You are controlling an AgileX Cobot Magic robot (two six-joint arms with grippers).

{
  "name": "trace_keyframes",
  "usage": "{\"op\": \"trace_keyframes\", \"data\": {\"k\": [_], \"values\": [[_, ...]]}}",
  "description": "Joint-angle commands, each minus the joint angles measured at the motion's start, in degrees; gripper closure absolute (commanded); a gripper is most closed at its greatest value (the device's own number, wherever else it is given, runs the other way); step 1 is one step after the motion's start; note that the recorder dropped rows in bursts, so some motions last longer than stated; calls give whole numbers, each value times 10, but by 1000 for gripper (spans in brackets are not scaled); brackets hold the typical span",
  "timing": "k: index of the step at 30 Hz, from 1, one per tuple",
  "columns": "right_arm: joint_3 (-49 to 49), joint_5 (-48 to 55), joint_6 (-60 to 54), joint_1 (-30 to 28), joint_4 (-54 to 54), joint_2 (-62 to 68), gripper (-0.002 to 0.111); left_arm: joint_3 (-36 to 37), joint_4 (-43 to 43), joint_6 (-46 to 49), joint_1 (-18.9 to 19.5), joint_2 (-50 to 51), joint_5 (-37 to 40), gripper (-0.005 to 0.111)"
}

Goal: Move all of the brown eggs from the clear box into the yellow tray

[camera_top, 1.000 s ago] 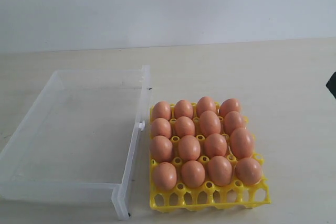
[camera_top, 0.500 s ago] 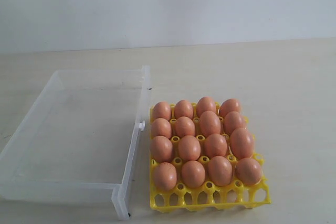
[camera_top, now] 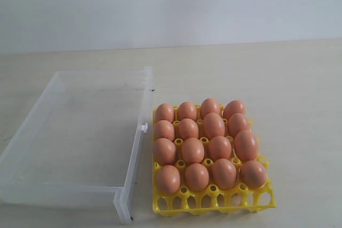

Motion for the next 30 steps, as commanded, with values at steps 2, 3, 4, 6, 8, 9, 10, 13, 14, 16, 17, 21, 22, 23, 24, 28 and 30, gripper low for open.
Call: {"op": "trace_keyframes", "data": {"k": [2,3,4,6,8,9,10,13,14,16,17,21,22,23,24,28,30], "values": [[-5,16,177,-3,-168,-3,108,-2,-1,-3,-3,-3,-5,107],[-5,16,197,-3,-183,-3,108,-2,-1,-3,-3,-3,-5,107],[-5,19,200,-3,-185,-3,108,-2,-1,-3,-3,-3,-5,107],[-5,24,204,-3,-193,-3,108,-2,-1,-3,-3,-3,-5,107],[-5,28,215,-3,-198,-3,108,-2,-1,-3,-3,-3,-5,107],[-5,29,239,-3,-215,-3,108,-2,-1,-3,-3,-3,-5,107],[-5,29,258,-3,-225,-3,108,-2,-1,-3,-3,-3,-5,107],[-5,32,274,-3,-221,-3,108,-2,-1,-3,-3,-3,-5,107],[-5,32,266,-3,-215,-3,108,-2,-1,-3,-3,-3,-5,107],[-5,45,253,-3,-211,-3,108,-2,-1,-3,-3,-3,-5,107],[-5,46,253,-3,-211,-3,108,-2,-1,-3,-3,-3,-5,107],[-5,45,253,-3,-212,-3,108,-2,-1,-3,-3,-3,-5,107],[-5,45,253,-3,-212,-3,108,-2,-1,-3,-3,-3,-5,107],[-5,45,253,-3,-212,-3,108,-2,-1,-3,-3,-3,-5,107],[-5,45,253,-3,-212,-3,108,-2,-1,-3,-3,-3,-5,107],[-5,45,253,-3,-212,-3,108,-2,-1,-3,-3,-3,-5,107],[-5,45,253,-3,-212,-3,108,-2,-1,-3,-3,-3,-5,107]]}}
